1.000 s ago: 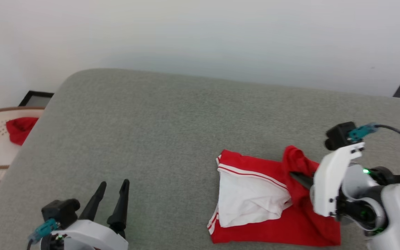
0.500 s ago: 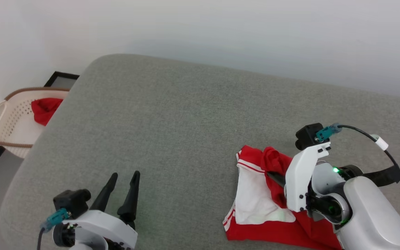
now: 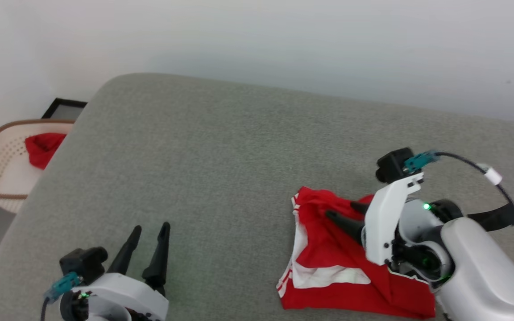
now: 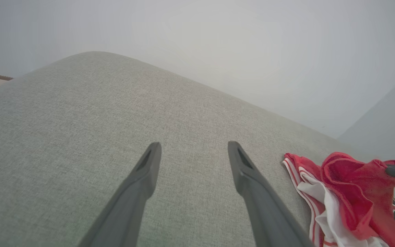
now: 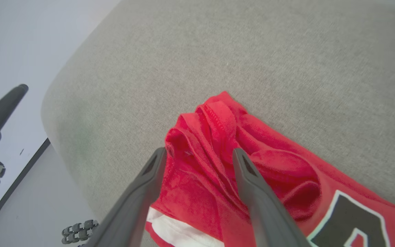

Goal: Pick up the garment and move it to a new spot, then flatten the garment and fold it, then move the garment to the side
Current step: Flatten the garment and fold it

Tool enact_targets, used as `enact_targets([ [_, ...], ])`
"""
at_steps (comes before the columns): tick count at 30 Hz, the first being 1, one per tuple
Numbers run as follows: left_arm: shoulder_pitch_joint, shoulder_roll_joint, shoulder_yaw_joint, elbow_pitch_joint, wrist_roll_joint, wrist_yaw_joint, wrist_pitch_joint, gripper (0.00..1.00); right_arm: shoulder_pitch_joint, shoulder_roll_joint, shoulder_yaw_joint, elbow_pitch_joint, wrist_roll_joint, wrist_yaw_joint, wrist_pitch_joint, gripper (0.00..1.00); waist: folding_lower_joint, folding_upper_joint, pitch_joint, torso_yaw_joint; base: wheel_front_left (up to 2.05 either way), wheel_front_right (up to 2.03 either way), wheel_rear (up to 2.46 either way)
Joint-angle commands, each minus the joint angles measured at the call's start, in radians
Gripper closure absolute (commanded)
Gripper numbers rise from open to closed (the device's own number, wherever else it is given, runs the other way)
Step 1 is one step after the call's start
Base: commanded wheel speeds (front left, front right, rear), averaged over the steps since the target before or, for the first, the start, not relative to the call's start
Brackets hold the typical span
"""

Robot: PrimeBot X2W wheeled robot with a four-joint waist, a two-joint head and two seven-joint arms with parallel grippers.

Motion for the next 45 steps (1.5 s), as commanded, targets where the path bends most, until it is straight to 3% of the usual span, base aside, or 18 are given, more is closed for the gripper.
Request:
enact_targets([
  [1,0.01,0.006,0.007,0.0,0.006,-0.001,-0.005,0.0,0.003,-0.012,0.001,-0.017,0.006,-0.001,-0.008,0.0,0.0,-0.0001,-0.009,-0.02,0.0,0.0,0.0],
  [12,0.065,0.021,0.043,-0.022,0.03,0.01,-0.009,0.0,0.085,-0.149,-0.05,-0.18,-0.004,-0.001,-0.103,0.0,0.0,-0.0001,-0.045,-0.116,0.0,0.0,0.0],
  [27,0.126,0.037,0.09,-0.046,0.048,0.015,-0.007,0.0,0.275,-0.268,-0.138,-0.253,-0.047,-0.001,-0.447,0.0,0.0,-0.0001,-0.089,-0.223,0.0,0.0,0.0],
  [35,0.149,0.045,0.135,-0.05,0.058,0.007,-0.007,0.0,0.415,-0.275,-0.252,-0.251,-0.072,-0.001,-0.559,0.0,0.0,-0.0001,-0.11,-0.24,0.0,0.0,0.0],
  [45,0.173,0.034,0.171,-0.056,0.08,0.003,-0.007,0.0,0.511,-0.234,-0.331,-0.292,-0.095,-0.001,-0.557,0.0,0.0,-0.0001,-0.115,-0.256,0.0,0.0,0.0],
])
